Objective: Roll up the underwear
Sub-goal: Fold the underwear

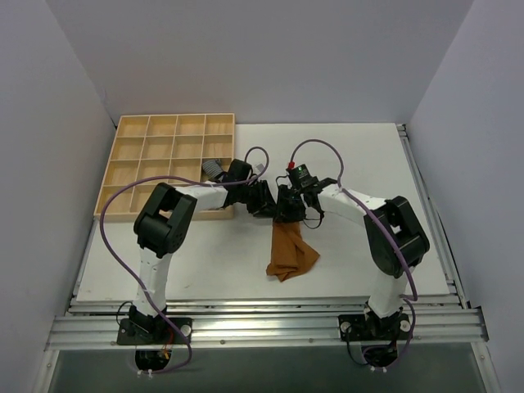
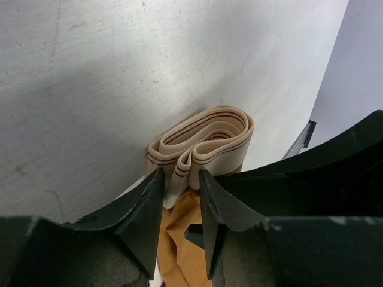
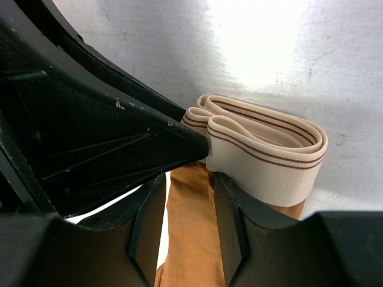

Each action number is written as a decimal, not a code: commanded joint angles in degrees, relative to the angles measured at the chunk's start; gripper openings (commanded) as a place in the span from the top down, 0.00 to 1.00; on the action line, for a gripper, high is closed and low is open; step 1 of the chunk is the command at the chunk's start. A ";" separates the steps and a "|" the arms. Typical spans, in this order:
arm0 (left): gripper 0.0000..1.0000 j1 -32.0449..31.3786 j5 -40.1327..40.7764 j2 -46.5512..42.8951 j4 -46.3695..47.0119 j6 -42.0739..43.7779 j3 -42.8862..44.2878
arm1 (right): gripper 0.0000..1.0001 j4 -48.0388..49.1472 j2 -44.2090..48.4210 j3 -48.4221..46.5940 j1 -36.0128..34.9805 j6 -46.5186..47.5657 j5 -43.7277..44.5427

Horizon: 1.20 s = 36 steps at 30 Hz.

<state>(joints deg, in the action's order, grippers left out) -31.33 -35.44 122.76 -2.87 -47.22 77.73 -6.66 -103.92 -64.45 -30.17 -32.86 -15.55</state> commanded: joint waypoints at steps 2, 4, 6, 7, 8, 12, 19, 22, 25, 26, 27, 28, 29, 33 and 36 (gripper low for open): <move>0.61 -1.19 -0.42 1.08 -4.68 2.57 2.60 | 0.66 0.59 1.00 -3.76 1.26 0.52 0.17; 0.61 -1.10 0.10 1.17 -5.38 2.83 2.95 | 0.66 -0.37 2.57 -4.46 1.52 0.61 0.52; 0.61 -1.19 0.28 1.69 -6.18 2.84 3.39 | 0.66 -1.08 3.72 -4.81 2.22 0.87 0.35; 0.61 -1.10 0.72 2.13 -6.70 3.10 3.91 | 0.64 -2.04 4.94 -5.25 2.49 1.04 0.26; 0.61 -1.19 0.99 2.31 -7.58 3.19 4.18 | 0.64 -2.65 5.65 -5.43 3.10 1.48 0.08; 0.61 -1.19 1.16 2.84 -7.76 3.19 4.53 | 0.61 -4.85 9.69 -3.06 4.68 2.36 -1.24; 0.61 -1.10 1.51 3.27 -8.20 2.84 5.06 | 0.62 -3.36 12.08 4.24 7.76 3.41 -0.80; 0.61 -1.10 1.95 3.45 -8.64 2.75 5.50 | 0.62 -4.42 11.81 4.42 7.85 4.29 1.40; 0.61 -1.19 2.39 3.45 -8.90 2.49 5.85 | 0.62 -4.60 14.08 6.16 8.46 4.47 0.70; 0.61 -1.10 2.57 3.45 -9.25 2.49 5.94 | 0.62 -4.59 14.79 6.96 8.90 4.56 -0.09; 0.61 -1.19 2.66 3.54 -9.60 2.57 6.11 | 0.62 -4.86 15.67 7.66 9.34 4.56 -1.66; 0.61 -1.19 2.92 3.54 -9.78 2.66 6.37 | 0.62 -5.12 17.68 9.67 9.69 4.56 -2.28; 0.61 -1.10 3.01 3.54 -10.13 2.75 6.38 | 0.61 -5.21 18.83 10.82 10.13 4.74 -2.99; 0.61 -1.10 3.19 3.63 -10.49 3.01 6.47 | 0.61 -7.58 25.07 16.09 11.01 5.53 -5.71; 0.61 -1.10 3.10 3.89 -10.22 2.93 6.46 | 0.61 -7.84 29.73 21.10 11.45 4.74 -7.30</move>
<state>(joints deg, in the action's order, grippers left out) -32.21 -34.48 124.90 -10.94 -45.82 82.76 -11.77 -78.43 -46.63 -19.14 -28.49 -19.68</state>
